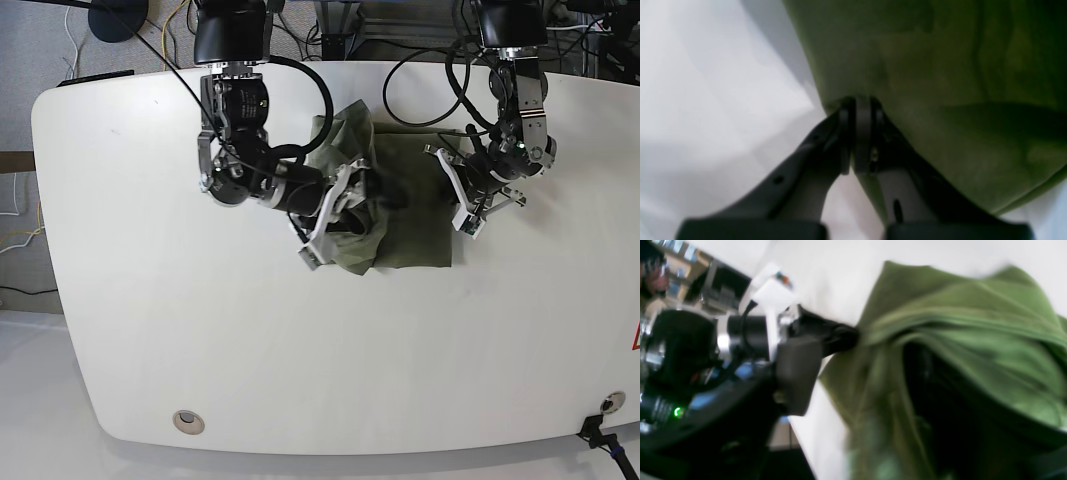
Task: Fold the T-shirt properly
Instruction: 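Fold the right-side section over onto the stack with the right gripper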
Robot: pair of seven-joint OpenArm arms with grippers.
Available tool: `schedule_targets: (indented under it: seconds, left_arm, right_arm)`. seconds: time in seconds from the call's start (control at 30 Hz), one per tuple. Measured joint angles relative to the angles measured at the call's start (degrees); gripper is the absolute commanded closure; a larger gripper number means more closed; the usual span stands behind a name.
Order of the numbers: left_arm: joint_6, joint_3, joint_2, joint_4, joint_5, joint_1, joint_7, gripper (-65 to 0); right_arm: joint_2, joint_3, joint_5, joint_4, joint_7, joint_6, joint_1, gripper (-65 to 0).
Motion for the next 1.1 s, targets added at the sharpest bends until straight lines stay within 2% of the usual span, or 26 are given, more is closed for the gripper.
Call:
schedule_targets:
  seconds: [0.17, 0.27, 0.5, 0.6, 0.7, 0.77, 0.8, 0.9, 0.93, 0.97, 1.0, 1.1]
  left_arm:
    - [0.00, 0.00, 0.00, 0.00, 0.00, -0.17, 0.04, 0.0]
    - [-0.02, 0.17, -0.13, 1.57, 0.52, -0.15, 1.33, 0.0]
    - [-0.37, -2.69, -2.36, 14.49, 0.04, -2.93, 0.96, 0.0]
    - [-0.02, -7.93, -2.82, 16.92, 0.98, -4.59, 1.53, 0.0]
    - [-0.09, -8.85, -3.30, 17.46, 0.98, -4.24, 1.33, 0.0]
    - [-1.07, -7.37, -2.38, 17.53, 0.68, -1.29, 0.79, 0.0]
    - [-3.65, -5.35, -2.25, 17.51, 0.72, 0.59, 1.01, 0.0]
    - [-5.42, 0.28, -0.52, 17.57, 0.44, 4.50, 1.66, 0.0]
    - [-5.27, 1.27, 0.57, 17.77, 0.70, 5.18, 1.51, 0.0]
    - [-5.16, 1.40, 1.70, 17.86, 0.68, 5.70, 1.36, 0.0]
    - [-5.18, 1.42, 2.99, 17.90, 0.44, 6.34, 1.14, 0.0]
    - [-5.38, 1.44, 5.09, 17.86, 0.90, 7.26, 1.40, 0.0]
  right_arm:
    - [-0.63, -6.78, 1.88, -0.07, -0.48, 0.46, 3.43, -50.9]
    - [-0.50, -4.33, 2.16, 0.07, -0.63, 0.46, 5.33, -50.9]
    - [8.13, 3.08, 1.64, 0.26, -0.68, 0.20, 4.61, -50.9]
    - [9.70, 3.06, 2.10, 0.26, -0.33, 0.46, 3.32, -50.9]
    - [10.54, 2.97, 1.66, 0.24, -0.44, 0.46, 3.65, -50.8]
    - [10.47, 2.93, 1.51, 0.11, -0.39, 0.42, 4.59, -45.6]
    - [9.94, 2.89, 1.53, -0.07, -0.09, 0.44, 5.46, -40.2]
    - [8.44, 2.58, -0.09, -4.48, 1.18, 0.50, 9.31, -19.6]
    - [7.87, 2.60, -2.51, -6.95, 1.07, 1.20, 10.36, -13.2]
    - [7.45, 2.69, -4.26, -8.61, 0.98, 0.35, 10.80, -5.2]
    - [6.99, 2.97, -6.82, -9.62, 1.25, 0.37, 10.84, 0.0]
    - [6.34, 2.34, -9.62, -11.10, 4.68, 0.87, 11.15, 0.0]
